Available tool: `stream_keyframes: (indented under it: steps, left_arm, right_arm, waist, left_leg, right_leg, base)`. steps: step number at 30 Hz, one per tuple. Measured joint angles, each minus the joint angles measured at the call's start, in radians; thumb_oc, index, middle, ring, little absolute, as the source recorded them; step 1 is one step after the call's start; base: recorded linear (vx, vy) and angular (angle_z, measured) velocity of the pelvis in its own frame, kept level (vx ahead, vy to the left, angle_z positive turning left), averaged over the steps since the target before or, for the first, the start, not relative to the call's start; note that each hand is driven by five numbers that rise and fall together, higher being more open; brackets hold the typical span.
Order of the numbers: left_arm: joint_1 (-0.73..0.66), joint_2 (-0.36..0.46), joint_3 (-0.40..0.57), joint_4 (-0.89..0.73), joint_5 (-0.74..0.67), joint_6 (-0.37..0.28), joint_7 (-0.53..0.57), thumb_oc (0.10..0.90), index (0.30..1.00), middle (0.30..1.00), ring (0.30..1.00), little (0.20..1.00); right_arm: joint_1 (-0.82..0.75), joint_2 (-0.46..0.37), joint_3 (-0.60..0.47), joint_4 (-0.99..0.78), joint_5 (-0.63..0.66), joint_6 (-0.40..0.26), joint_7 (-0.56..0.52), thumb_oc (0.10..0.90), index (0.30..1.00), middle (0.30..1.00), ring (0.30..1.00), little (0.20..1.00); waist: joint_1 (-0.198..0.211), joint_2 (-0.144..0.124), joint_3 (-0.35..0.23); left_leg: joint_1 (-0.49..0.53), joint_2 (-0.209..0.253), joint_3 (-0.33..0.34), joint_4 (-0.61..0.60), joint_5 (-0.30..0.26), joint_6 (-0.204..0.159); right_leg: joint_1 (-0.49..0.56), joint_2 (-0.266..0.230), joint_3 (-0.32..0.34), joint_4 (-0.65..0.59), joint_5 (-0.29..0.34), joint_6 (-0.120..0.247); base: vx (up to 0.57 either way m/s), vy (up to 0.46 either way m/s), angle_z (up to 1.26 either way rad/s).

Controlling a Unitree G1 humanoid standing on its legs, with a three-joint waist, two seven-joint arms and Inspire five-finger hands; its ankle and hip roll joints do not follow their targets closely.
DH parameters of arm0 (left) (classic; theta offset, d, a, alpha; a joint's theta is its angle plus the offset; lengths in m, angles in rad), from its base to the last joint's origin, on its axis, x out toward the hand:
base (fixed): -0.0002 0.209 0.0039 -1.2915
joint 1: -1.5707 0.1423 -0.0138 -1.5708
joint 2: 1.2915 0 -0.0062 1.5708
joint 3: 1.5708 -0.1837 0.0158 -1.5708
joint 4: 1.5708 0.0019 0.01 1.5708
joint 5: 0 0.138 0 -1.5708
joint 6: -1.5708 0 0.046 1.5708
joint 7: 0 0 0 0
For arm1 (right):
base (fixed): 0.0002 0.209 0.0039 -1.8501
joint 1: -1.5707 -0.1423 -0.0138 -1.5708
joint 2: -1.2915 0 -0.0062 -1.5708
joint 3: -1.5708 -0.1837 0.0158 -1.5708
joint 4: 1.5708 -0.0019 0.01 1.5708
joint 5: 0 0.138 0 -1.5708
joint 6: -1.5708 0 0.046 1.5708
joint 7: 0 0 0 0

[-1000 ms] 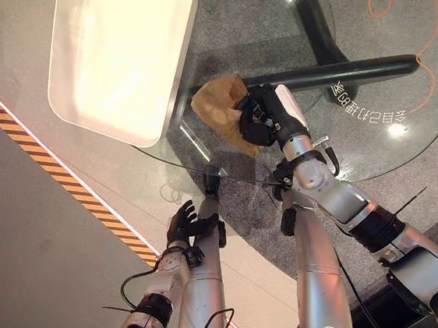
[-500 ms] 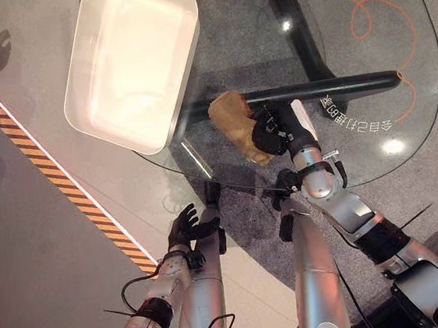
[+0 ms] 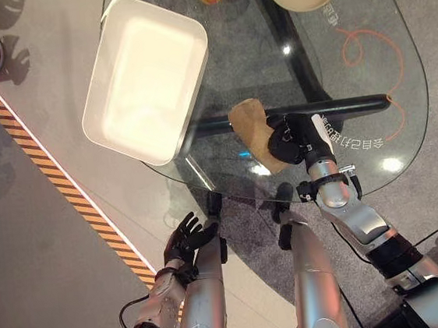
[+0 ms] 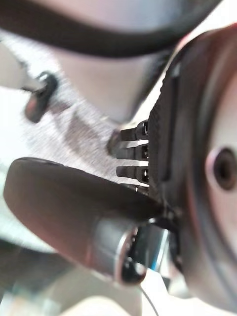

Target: Wipe the table with a cloth and put it in the basket.

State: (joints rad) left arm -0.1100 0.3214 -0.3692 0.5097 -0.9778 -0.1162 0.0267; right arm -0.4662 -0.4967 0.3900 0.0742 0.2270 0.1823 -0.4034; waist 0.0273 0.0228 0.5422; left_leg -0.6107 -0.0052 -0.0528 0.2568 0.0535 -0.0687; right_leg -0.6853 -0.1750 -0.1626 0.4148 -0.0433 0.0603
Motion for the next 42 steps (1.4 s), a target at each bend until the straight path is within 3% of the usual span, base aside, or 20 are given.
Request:
stream_keyframes:
  steps: [6, 20, 29, 42]
  left_arm:
    - [0.029, 0.011, 0.023, -0.15, -0.178, 0.021, -0.161, 0.8, 0.9, 0.9, 0.9, 0.9]
    - [0.105, 0.012, 0.076, -0.299, -0.463, 0.117, -0.392, 0.8, 0.9, 0.9, 0.9, 0.9]
    - [0.102, 0.002, 0.088, -0.382, -0.569, 0.138, -0.413, 0.8, 0.9, 0.9, 0.9, 0.9]
    - [0.045, 0.005, 0.082, -0.423, -0.579, 0.135, -0.409, 0.8, 0.9, 0.9, 0.9, 0.9]
  right_arm:
    - [0.059, 0.005, -0.032, -0.017, 0.011, -0.05, 0.008, 0.1, 0.3, 0.3, 0.3, 0.2]
    - [0.176, 0.002, -0.058, -0.092, 0.061, -0.136, 0.082, 0.1, 0.3, 0.3, 0.3, 0.2]
    - [0.212, -0.001, -0.075, -0.156, 0.109, -0.171, 0.122, 0.1, 0.3, 0.3, 0.3, 0.2]
    - [0.198, -0.021, -0.051, -0.257, 0.119, -0.191, 0.252, 0.1, 0.3, 0.3, 0.3, 0.2]
  waist:
    - [0.004, 0.001, 0.0]
    - [0.003, 0.002, 0.001]
    - [-0.007, 0.002, 0.001]
    - [-0.016, -0.001, 0.003]
  left_leg:
    - [0.018, 0.0, 0.0, -0.015, 0.007, 0.002]
    - [0.058, 0.002, 0.0, -0.03, 0.008, 0.003]
    - [0.057, 0.002, 0.004, -0.03, 0.004, 0.009]
    - [0.052, 0.002, 0.009, -0.028, 0.0, 0.013]
  right_leg:
    - [0.011, 0.0, 0.0, -0.001, -0.001, 0.0]
    - [0.051, 0.0, -0.005, -0.013, -0.006, 0.0]
    - [0.053, 0.002, -0.002, -0.02, -0.006, 0.001]
    - [0.048, 0.002, 0.002, -0.023, -0.008, 0.003]
  base:
    - [0.0, -0.005, 0.0]
    - [0.0, 0.0, 0.0]
    - [0.0, 0.0, 0.0]
    - [0.0, 0.005, 0.0]
